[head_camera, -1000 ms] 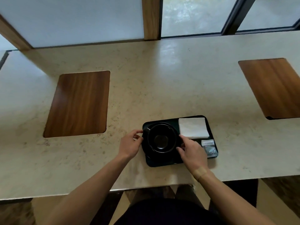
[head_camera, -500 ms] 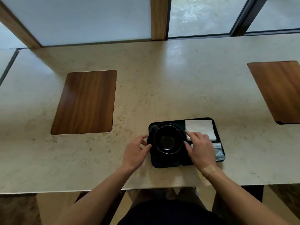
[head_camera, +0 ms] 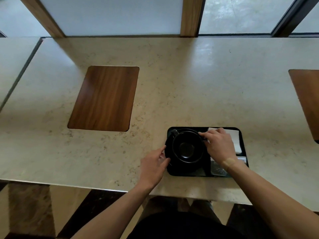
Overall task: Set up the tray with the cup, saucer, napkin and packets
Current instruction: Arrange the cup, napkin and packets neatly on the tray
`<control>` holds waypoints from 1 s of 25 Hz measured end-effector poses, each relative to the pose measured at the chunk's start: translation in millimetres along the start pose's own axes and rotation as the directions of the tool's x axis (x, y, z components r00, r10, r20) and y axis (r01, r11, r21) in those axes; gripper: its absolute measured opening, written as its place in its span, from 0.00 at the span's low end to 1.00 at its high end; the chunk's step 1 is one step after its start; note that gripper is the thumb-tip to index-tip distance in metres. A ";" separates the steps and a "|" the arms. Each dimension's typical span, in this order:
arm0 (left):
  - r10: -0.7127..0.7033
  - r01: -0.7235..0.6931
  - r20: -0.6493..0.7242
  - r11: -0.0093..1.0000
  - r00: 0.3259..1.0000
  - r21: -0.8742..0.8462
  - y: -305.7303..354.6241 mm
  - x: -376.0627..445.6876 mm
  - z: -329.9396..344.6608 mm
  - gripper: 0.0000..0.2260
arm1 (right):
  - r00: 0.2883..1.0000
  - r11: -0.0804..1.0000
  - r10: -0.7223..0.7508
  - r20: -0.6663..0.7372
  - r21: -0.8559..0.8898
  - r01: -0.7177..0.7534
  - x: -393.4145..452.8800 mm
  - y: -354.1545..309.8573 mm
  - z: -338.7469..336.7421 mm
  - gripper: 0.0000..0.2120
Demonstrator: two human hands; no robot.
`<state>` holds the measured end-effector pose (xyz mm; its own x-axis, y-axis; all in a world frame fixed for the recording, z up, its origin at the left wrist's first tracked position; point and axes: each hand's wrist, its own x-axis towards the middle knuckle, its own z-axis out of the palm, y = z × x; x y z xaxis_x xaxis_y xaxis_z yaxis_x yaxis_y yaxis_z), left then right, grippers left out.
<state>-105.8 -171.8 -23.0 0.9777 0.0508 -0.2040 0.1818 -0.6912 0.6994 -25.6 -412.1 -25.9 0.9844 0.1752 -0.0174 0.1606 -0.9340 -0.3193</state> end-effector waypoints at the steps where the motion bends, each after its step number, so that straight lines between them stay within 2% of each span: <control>1: 0.007 -0.006 -0.013 1.000 1.000 0.030 -1.2 2.5 0.9 0.21 | 1.000 1.000 0.004 -0.024 -0.001 -0.004 -2.4 -0.7 1.1 0.14; 5: 0.013 -0.011 -0.016 0.990 1.000 0.137 -6.7 20.5 1.1 0.19 | 0.997 0.997 0.064 -0.044 -0.047 -0.066 -22.1 -5.9 1.4 0.13; 12: 0.161 -0.177 0.073 0.913 0.984 0.368 1.9 57.3 -6.4 0.17 | 0.988 0.985 0.133 -0.083 -0.103 -0.141 -69.7 -17.8 4.2 0.15; 16: 0.265 -0.289 0.116 0.866 0.957 0.407 8.3 71.9 -9.0 0.16 | 0.976 0.971 0.203 -0.085 -0.115 -0.212 -86.3 -27.5 8.2 0.17; 19: 0.284 -0.297 0.092 0.862 0.954 0.410 4.8 70.2 -10.8 0.16 | 0.970 0.965 0.234 -0.071 -0.103 -0.240 -85.0 -27.4 7.3 0.19; 21: 0.264 -0.270 0.071 0.872 0.962 0.409 -0.6 58.5 -11.2 0.17 | 0.975 0.972 0.212 -0.065 -0.087 -0.217 -78.1 -22.3 4.3 0.21; 25: 0.223 -0.227 0.054 0.896 0.973 0.382 -13.3 19.2 -4.1 0.22 | 0.998 0.995 0.066 -0.010 -0.075 -0.066 -47.0 -11.9 -3.4 0.22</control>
<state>-89.1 -158.7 -33.4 0.9864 -0.1438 -0.0791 -0.0992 -0.9063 0.4109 -73.5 -410.2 -18.0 0.9935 0.1101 -0.0290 0.0997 -0.9642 -0.2457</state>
